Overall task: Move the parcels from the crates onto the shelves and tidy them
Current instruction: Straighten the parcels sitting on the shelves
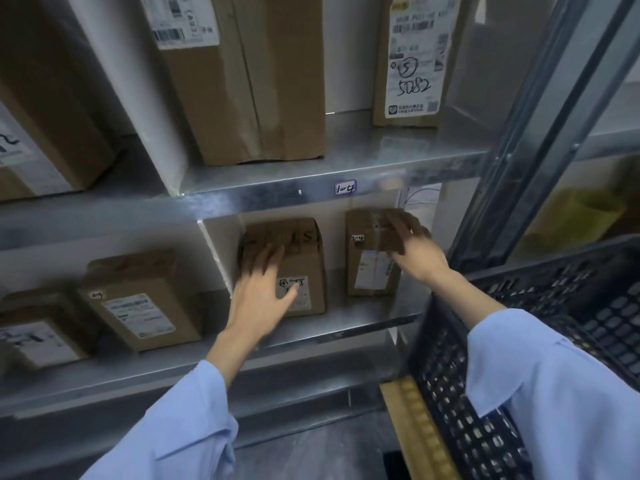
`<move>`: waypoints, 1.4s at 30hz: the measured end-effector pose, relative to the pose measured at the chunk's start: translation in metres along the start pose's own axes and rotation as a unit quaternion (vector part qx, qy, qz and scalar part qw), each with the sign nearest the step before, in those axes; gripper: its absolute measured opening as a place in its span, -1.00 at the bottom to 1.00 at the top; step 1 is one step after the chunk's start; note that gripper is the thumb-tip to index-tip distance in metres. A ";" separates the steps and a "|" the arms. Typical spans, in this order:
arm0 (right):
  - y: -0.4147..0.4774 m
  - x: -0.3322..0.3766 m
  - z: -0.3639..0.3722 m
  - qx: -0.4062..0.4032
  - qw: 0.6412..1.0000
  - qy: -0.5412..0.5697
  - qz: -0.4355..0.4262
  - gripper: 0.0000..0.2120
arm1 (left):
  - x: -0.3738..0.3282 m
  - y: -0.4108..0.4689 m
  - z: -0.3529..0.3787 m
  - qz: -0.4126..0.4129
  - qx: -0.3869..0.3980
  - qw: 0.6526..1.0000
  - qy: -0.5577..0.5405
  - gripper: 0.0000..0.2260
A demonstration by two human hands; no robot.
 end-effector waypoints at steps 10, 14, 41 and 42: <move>0.009 -0.018 0.000 -0.022 0.994 0.074 -0.080 -0.36 | 0.000 0.005 0.006 -0.020 -0.026 0.999 0.009 -0.38; 0.011 -0.022 -0.004 -0.022 0.992 0.084 -0.095 -0.41 | 0.000 0.001 0.006 -0.010 -0.031 0.999 0.027 -0.37; -0.071 0.067 -0.121 -0.109 0.979 -0.026 -0.172 -0.54 | -0.064 -0.030 -0.116 0.163 -0.191 0.967 0.042 -0.47; -0.070 0.072 -0.129 -0.127 0.975 -0.024 -0.178 -0.56 | -0.067 -0.030 -0.124 0.168 -0.211 0.962 0.031 -0.48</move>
Point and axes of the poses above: each hand's wrist, its own y-axis towards the middle knuckle, its own z-axis out of the palm, x = y × z, the point moved 1 cm from there along y, towards the middle knuckle, and after that the axes turned 12 degrees about -z, right-handed, at the moved point
